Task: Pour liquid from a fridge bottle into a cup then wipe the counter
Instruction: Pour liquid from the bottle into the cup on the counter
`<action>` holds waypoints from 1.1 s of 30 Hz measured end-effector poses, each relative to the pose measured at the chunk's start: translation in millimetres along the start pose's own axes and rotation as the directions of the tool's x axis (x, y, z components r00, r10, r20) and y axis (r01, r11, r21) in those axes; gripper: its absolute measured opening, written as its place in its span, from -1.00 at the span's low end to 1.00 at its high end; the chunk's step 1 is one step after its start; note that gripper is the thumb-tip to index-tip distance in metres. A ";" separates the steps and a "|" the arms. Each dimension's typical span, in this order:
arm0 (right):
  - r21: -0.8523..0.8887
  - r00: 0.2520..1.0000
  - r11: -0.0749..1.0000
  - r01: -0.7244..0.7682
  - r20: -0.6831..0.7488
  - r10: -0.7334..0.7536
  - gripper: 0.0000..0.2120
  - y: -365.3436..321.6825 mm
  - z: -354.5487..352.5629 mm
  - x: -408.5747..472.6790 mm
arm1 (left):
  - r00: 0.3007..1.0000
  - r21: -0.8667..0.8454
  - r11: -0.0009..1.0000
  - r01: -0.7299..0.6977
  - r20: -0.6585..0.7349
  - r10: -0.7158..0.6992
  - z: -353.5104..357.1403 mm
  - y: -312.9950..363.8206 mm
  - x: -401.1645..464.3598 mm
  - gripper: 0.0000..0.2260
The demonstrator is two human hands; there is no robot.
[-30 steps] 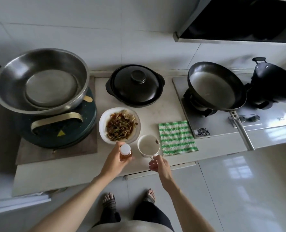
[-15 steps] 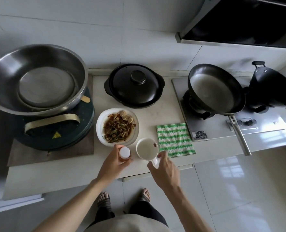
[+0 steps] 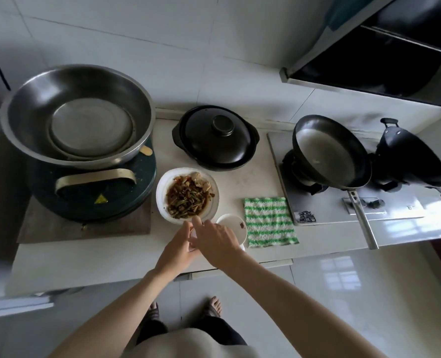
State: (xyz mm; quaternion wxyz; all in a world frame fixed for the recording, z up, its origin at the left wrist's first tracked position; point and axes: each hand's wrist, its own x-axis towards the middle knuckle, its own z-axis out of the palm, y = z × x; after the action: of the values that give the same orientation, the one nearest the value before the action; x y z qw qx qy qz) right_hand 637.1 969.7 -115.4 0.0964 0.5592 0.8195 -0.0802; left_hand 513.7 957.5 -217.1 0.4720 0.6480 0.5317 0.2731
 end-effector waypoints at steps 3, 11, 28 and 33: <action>-0.033 0.995 0.994 0.104 0.009 -0.104 -0.56 7.7 2.8 6.5 | 1.000 0.008 1.000 -0.023 -0.017 0.023 4.2 -5.6 0.0 -0.43; -0.257 0.877 0.841 0.476 0.066 -0.477 -0.57 29.7 -7.7 11.7 | 0.997 0.074 0.997 -0.038 0.066 0.034 -1.6 -6.9 -0.5 -0.65; -0.069 0.995 0.993 0.095 -0.001 -0.095 -0.48 -11.1 -2.2 -4.9 | 0.991 0.204 0.970 0.132 -0.021 -0.130 -6.2 -6.4 -16.0 -0.35; -0.121 0.995 0.992 0.025 -0.089 -0.036 -0.43 -7.7 0.6 -0.8 | 1.000 0.153 0.988 0.011 -0.011 -0.009 -7.6 -5.6 -16.2 -0.43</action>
State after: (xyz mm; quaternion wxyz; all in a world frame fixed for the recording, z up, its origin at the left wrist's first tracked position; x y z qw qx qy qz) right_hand 630.3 966.1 -115.5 0.0913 0.5430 0.8347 -0.0067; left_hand 500.2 944.6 -216.7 0.4192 0.6784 0.5568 0.2325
